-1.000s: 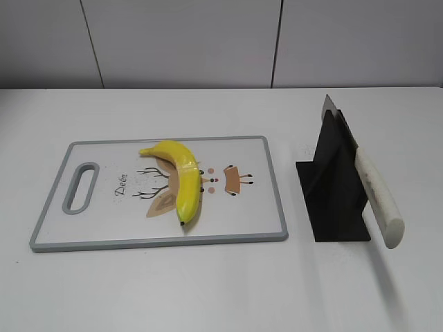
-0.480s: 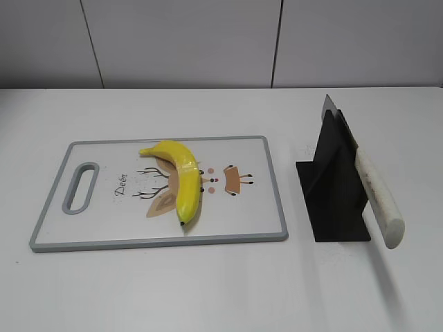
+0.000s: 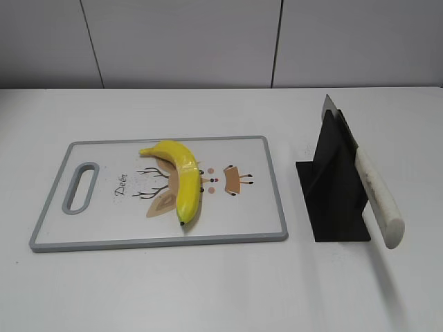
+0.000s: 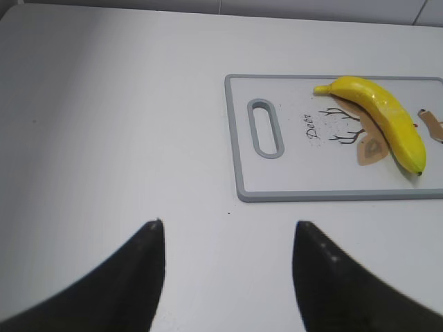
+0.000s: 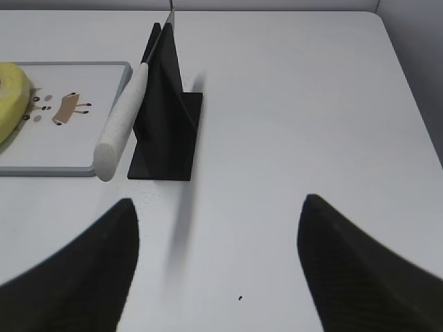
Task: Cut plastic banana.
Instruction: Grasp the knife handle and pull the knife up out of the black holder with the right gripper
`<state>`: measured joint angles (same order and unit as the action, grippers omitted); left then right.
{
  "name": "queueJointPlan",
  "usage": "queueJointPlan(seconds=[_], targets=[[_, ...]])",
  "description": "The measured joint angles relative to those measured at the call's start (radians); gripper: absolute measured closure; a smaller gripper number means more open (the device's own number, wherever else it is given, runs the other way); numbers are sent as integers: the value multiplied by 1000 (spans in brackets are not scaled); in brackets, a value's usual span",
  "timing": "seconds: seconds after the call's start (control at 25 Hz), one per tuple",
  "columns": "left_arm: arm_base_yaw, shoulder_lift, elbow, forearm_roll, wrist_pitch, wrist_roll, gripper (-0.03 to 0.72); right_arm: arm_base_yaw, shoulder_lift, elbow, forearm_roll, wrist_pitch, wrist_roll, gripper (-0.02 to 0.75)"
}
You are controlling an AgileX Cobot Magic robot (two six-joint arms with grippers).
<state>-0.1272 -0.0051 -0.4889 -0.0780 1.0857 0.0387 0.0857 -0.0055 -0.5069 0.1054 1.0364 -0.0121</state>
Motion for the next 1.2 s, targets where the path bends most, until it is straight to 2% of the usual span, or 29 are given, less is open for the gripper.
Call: queueJointPlan(seconds=[0.2,0.32,0.56,0.76,1.08,1.2], targets=[[0,0,0,-1,0,0,136,0,1,-1,2,-1,0,191],[0,0,0,-1,0,0,136,0,55,-28,2,-1,0,225],[0,0,0,-1,0,0,136,0,327,-156,1,3,0,254],[0,0,0,-1,0,0,136,0,577,-301,7,87,0,256],[0,0,0,-1,0,0,136,0,890,-543,76,176,0,256],[0,0,1,-1,0,0,136,3,988,-583,178,177,0,256]])
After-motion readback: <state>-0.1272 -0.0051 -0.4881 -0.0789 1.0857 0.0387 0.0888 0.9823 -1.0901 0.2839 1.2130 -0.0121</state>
